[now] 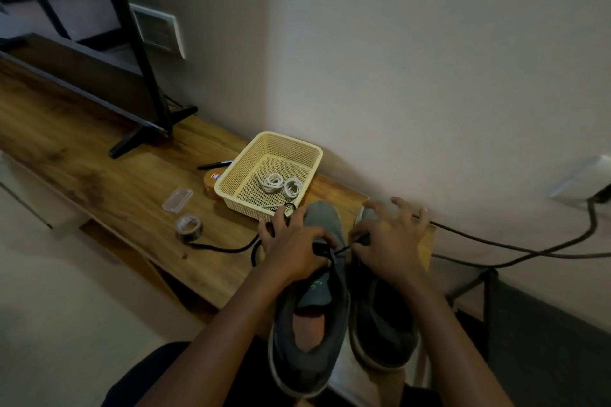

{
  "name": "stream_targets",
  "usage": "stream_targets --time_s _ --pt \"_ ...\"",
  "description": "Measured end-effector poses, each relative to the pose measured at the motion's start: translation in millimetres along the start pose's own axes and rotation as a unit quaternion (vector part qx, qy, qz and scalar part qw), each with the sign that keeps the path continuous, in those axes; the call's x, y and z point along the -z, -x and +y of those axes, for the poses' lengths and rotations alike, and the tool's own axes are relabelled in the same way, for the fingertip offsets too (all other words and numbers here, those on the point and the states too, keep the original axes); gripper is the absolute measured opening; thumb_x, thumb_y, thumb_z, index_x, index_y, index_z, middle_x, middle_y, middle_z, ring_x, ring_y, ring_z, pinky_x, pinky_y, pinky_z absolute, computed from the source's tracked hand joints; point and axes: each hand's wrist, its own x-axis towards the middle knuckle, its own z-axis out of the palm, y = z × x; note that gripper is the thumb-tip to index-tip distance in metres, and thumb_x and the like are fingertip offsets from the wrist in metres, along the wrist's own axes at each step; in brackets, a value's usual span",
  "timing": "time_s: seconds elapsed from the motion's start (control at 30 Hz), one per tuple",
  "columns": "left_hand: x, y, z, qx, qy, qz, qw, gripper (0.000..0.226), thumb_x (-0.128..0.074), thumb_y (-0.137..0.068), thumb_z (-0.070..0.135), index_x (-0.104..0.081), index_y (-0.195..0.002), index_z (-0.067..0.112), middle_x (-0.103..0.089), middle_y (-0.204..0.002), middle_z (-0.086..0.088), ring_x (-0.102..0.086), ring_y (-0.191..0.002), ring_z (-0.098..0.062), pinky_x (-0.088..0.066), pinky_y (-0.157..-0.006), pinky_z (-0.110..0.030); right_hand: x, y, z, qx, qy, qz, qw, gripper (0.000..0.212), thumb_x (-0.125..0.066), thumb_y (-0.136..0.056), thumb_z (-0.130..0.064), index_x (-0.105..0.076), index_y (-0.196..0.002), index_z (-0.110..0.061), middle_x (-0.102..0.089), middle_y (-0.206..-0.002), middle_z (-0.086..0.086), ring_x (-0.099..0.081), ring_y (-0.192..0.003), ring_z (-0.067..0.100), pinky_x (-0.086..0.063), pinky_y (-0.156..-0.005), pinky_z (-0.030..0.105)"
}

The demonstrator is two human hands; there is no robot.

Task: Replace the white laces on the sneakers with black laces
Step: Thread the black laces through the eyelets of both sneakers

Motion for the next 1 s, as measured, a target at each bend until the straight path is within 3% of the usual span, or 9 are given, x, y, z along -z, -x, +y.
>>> stream_targets --time_s 0.17,0.37,0.53,0.6,0.67,0.83,0.9,1.0 --pt "-1 0 -1 0.001 -0.015 0.004 1.000 0.029 -0.068 -0.082 0.042 -0.060 -0.108 0.049 -0.003 -0.159 0.007 0.015 -0.144 -0.031 0.010 -0.110 -0.059 -6 1 -6 0.035 -0.009 -0.040 0.999 0.017 -0.058 -0.087 -0.034 -0.071 -0.097 -0.033 -0.043 -0.138 -0.013 -0.011 -0.140 0.025 0.007 -0.111 0.058" --pt "-1 0 0 -0.001 -0.022 0.004 1.000 0.029 -0.068 -0.084 0.035 -0.059 -0.108 0.049 -0.002 -0.159 0.006 0.015 -0.144 -0.031 0.010 -0.110 -0.060 15 0 24 -0.055 -0.086 0.085 0.991 0.009 -0.066 -0.084 -0.033 -0.072 -0.084 -0.028 -0.054 -0.123 -0.015 -0.026 -0.128 0.021 -0.004 -0.109 0.045" --pt "-1 0 -1 -0.017 -0.035 0.027 0.999 0.034 -0.067 -0.084 0.034 -0.057 -0.113 0.047 -0.002 -0.159 0.005 0.013 -0.144 -0.030 0.007 -0.110 -0.059 9 -1 20 -0.057 -0.067 0.059 0.994 0.017 -0.066 -0.080 -0.036 -0.069 -0.097 -0.035 -0.048 -0.133 -0.012 -0.023 -0.131 0.024 -0.007 -0.108 0.045" --pt "-3 3 -1 -0.003 -0.062 0.079 0.995 0.044 -0.069 -0.080 0.037 -0.050 -0.119 0.043 -0.011 -0.155 0.003 0.002 -0.143 -0.028 -0.002 -0.111 -0.056 5 -1 12 -0.019 -0.041 0.030 0.999 0.025 -0.065 -0.080 -0.037 -0.067 -0.105 -0.039 -0.040 -0.141 -0.011 -0.017 -0.136 0.025 -0.005 -0.111 0.050" --pt "-4 9 -2 0.034 -0.080 0.139 0.987 0.047 -0.070 -0.074 0.042 -0.045 -0.114 0.037 -0.029 -0.138 0.003 -0.020 -0.132 -0.025 -0.016 -0.107 -0.046 1 0 3 0.019 -0.025 -0.001 1.000 0.022 -0.062 -0.082 -0.038 -0.068 -0.104 -0.040 -0.035 -0.145 -0.012 -0.009 -0.140 0.026 0.002 -0.112 0.055" --pt "-5 15 -3 0.084 -0.062 0.159 0.982 0.016 -0.065 -0.079 0.039 -0.054 -0.088 0.030 -0.061 -0.098 0.010 -0.047 -0.109 -0.018 -0.021 -0.096 -0.039 -7 0 -6 0.042 -0.001 -0.036 0.998 0.016 -0.061 -0.085 -0.039 -0.070 -0.098 -0.037 -0.037 -0.144 -0.013 -0.007 -0.142 0.026 0.007 -0.112 0.058" --pt "-6 13 -2 0.085 -0.063 0.165 0.981 0.006 -0.063 -0.083 0.032 -0.061 -0.085 0.028 -0.066 -0.090 0.009 -0.054 -0.102 -0.015 -0.019 -0.095 -0.036 -7 0 -4 0.044 -0.004 -0.017 0.999 0.015 -0.061 -0.086 -0.037 -0.072 -0.096 -0.035 -0.042 -0.139 -0.013 -0.011 -0.140 0.025 0.005 -0.111 0.056" --pt "-9 11 -2 0.088 -0.074 0.164 0.980 0.004 -0.062 -0.084 0.028 -0.065 -0.086 0.025 -0.068 -0.088 0.006 -0.060 -0.094 -0.013 -0.018 -0.095 -0.034 -3 -1 3 0.008 -0.039 0.082 0.996 0.010 -0.065 -0.083 -0.029 -0.074 -0.086 -0.028 -0.056 -0.123 -0.010 -0.026 -0.132 0.025 0.001 -0.109 0.052"
